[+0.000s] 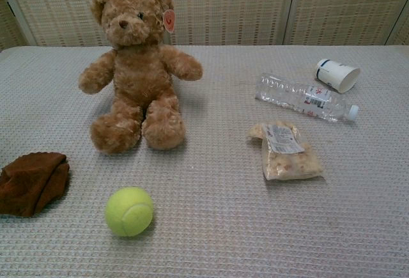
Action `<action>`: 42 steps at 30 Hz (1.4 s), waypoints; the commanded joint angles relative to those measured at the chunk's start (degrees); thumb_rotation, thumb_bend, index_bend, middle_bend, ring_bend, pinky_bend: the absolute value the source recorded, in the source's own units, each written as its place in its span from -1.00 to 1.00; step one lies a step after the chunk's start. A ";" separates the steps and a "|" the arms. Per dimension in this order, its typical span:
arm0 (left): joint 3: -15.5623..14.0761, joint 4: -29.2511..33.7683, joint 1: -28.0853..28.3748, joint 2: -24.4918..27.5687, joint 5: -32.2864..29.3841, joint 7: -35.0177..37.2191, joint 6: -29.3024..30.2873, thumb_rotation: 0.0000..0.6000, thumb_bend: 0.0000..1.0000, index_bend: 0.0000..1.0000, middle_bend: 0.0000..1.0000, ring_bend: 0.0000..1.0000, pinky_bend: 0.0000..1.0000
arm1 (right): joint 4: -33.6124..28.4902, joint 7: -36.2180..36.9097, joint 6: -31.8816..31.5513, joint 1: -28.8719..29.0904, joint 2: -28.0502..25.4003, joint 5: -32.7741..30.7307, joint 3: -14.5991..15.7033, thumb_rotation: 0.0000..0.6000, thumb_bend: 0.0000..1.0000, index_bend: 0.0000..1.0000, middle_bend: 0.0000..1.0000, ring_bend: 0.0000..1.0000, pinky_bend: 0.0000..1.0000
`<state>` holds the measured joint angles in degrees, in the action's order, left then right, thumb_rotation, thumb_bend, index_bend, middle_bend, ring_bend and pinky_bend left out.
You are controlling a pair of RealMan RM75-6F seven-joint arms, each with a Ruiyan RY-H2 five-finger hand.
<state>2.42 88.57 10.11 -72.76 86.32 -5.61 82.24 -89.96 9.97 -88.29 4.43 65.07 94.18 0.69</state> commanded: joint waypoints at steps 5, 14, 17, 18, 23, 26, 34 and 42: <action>0.00 -0.21 0.04 -0.24 -0.28 -0.54 -0.24 1.00 -0.25 -0.63 -0.43 -0.57 -0.18 | -0.13 0.03 0.19 -0.10 -0.13 0.11 0.17 1.00 -0.63 -0.82 -0.75 -1.00 -0.62; 4.69 -2.40 0.35 -7.33 -5.91 -3.55 1.74 1.00 -0.26 -0.52 -0.24 -0.39 -0.05 | -0.57 -0.05 -1.49 -0.55 -0.85 0.59 -0.35 1.00 -0.63 -0.83 -0.75 -1.00 -0.62; 6.39 -2.14 1.62 -9.58 -8.19 -4.75 0.45 1.00 -0.26 -0.52 -0.24 -0.38 -0.05 | 0.32 -0.49 -4.07 -1.11 0.17 1.00 -1.35 1.00 -0.63 -0.83 -0.75 -1.00 -0.62; 6.88 -2.15 2.08 -10.20 -8.60 -5.25 0.20 1.00 -0.26 -0.52 -0.24 -0.38 -0.05 | 0.76 -0.53 -4.75 -1.21 0.55 1.16 -1.64 1.00 -0.63 -0.83 -0.75 -1.00 -0.62; 9.82 -3.15 4.96 -14.22 -10.92 -7.81 -1.00 1.00 -0.26 -0.55 -0.28 -0.38 -0.07 | 2.35 1.88 -4.94 -0.84 1.08 1.53 -1.95 1.00 -0.63 -0.83 -0.75 -1.00 -0.62; 11.70 -4.90 6.80 -16.82 -12.96 -9.22 -2.00 1.00 -0.26 -0.57 -0.32 -0.38 -0.09 | 2.56 3.37 -3.93 -0.36 0.58 1.95 -1.52 1.00 -0.63 -0.83 -0.75 -1.00 -0.62; 16.89 -9.54 12.61 -22.75 -23.17 -17.02 -7.83 1.00 -0.25 -0.75 -0.52 -0.53 -0.33 | 2.76 7.44 -3.21 0.34 -0.46 3.55 -0.52 1.00 -0.63 -0.83 -0.75 -1.00 -0.62; 19.79 -11.18 17.35 -25.16 -31.12 -19.75 -13.71 1.00 -0.26 -0.94 -0.72 -0.70 -0.39 | 2.46 8.75 -2.29 0.71 -1.25 3.80 0.16 1.00 -0.63 -0.83 -0.75 -1.00 -0.62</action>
<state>21.61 77.98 26.62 -97.31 56.18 -24.79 69.43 -87.47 18.71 -90.59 5.12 63.84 98.01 0.84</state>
